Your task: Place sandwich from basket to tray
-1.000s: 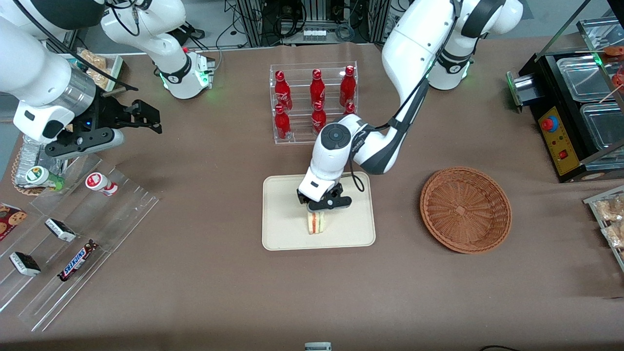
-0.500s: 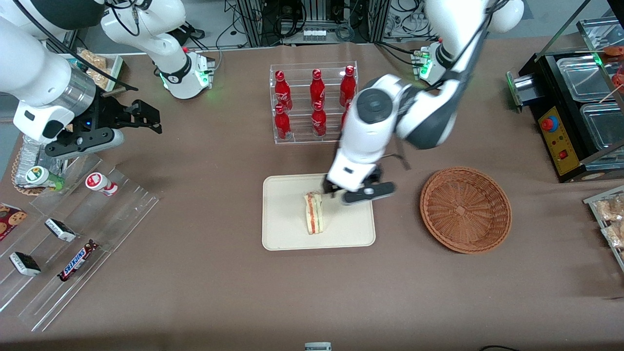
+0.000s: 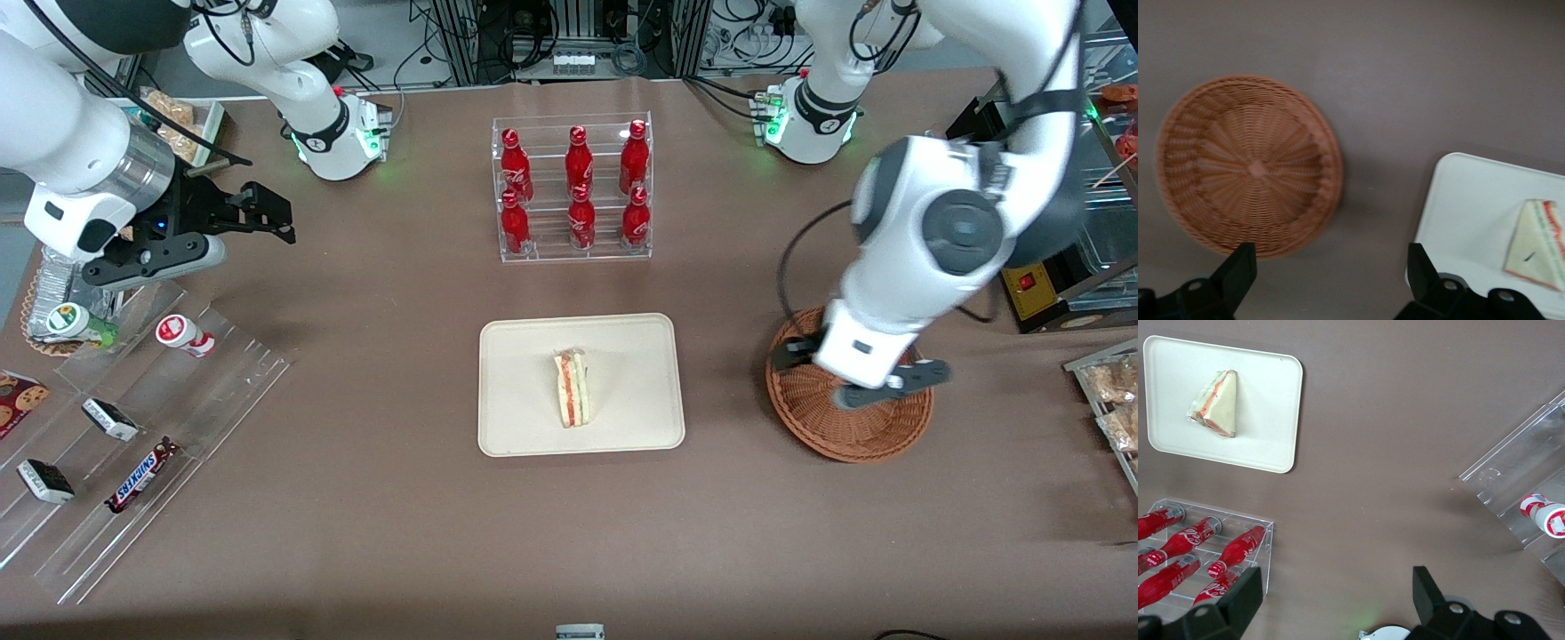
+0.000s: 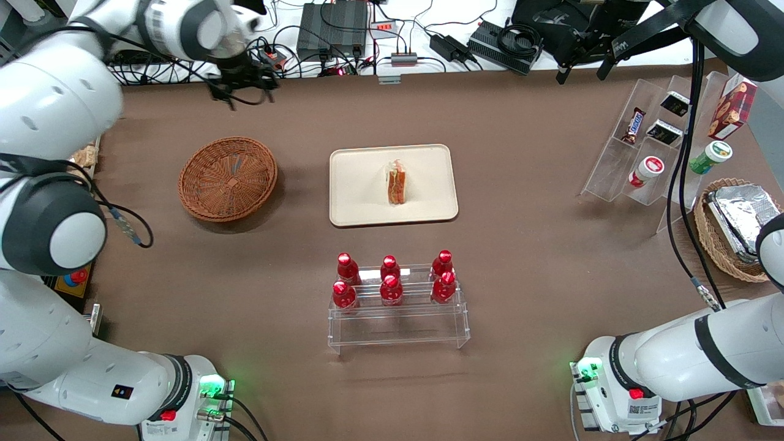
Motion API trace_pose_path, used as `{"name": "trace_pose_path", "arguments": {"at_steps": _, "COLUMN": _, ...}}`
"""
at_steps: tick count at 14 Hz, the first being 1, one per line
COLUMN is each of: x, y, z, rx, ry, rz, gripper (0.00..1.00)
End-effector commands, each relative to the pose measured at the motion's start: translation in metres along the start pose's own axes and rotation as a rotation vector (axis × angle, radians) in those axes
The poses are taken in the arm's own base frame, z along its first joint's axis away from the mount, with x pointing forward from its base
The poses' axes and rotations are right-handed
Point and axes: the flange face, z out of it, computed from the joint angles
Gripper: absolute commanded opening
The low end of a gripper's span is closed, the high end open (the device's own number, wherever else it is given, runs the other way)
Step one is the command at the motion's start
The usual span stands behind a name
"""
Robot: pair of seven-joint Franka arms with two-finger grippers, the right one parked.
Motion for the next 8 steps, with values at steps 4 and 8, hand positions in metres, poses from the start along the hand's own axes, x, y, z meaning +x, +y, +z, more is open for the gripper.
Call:
{"name": "trace_pose_path", "arguments": {"at_steps": 4, "x": -0.014, "y": -0.118, "z": -0.059, "rx": 0.004, "ry": -0.035, "rz": 0.132, "gripper": 1.0}}
{"name": "trace_pose_path", "arguments": {"at_steps": 8, "x": -0.058, "y": -0.157, "z": -0.095, "rx": 0.003, "ry": -0.047, "rz": 0.274, "gripper": 1.0}}
